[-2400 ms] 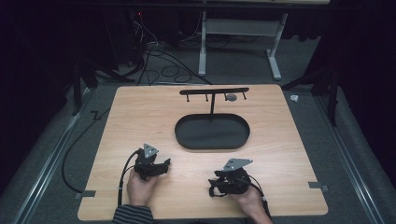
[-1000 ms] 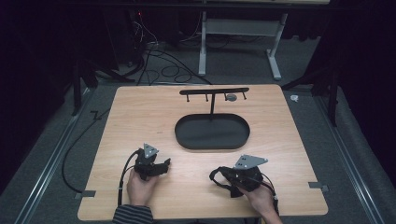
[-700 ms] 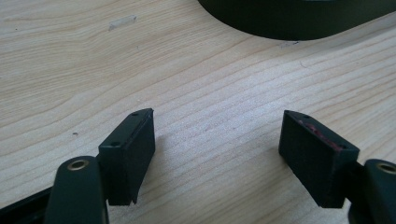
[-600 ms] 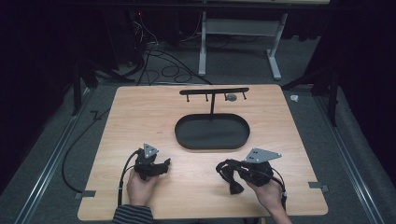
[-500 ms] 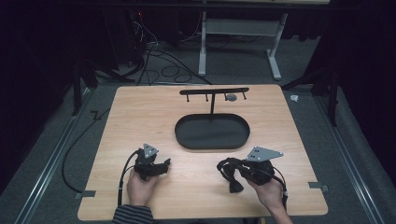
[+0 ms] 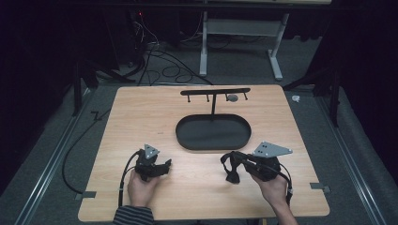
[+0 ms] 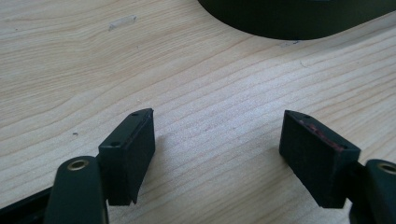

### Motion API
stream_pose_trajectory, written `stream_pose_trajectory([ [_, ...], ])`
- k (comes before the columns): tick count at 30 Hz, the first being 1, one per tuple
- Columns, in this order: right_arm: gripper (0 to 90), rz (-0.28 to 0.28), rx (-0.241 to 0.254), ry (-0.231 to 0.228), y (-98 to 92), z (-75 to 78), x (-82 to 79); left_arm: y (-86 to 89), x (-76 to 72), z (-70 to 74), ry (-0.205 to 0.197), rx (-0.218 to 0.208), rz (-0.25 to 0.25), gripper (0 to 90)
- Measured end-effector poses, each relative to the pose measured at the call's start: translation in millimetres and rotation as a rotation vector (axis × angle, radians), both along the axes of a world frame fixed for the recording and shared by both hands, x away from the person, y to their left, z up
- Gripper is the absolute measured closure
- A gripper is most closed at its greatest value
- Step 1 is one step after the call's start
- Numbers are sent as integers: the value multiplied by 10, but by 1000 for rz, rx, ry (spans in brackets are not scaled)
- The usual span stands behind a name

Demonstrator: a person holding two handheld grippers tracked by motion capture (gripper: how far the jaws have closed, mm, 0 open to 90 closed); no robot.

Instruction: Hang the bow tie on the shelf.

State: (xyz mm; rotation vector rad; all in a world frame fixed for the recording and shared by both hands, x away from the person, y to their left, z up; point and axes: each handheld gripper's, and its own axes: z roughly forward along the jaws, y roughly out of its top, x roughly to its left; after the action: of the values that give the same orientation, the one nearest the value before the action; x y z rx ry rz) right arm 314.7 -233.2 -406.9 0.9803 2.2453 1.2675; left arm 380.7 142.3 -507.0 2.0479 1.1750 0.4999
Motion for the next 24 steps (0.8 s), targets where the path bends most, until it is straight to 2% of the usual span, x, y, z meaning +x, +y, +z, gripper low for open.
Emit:
stream_pose_trajectory([
  [10,870,-8,-17,-28,-11,136,70,1,0,0,0,0,0,273],
  [24,870,-41,20,-35,-115,287,248,0,1,-1,-1,-1,1,275],
])
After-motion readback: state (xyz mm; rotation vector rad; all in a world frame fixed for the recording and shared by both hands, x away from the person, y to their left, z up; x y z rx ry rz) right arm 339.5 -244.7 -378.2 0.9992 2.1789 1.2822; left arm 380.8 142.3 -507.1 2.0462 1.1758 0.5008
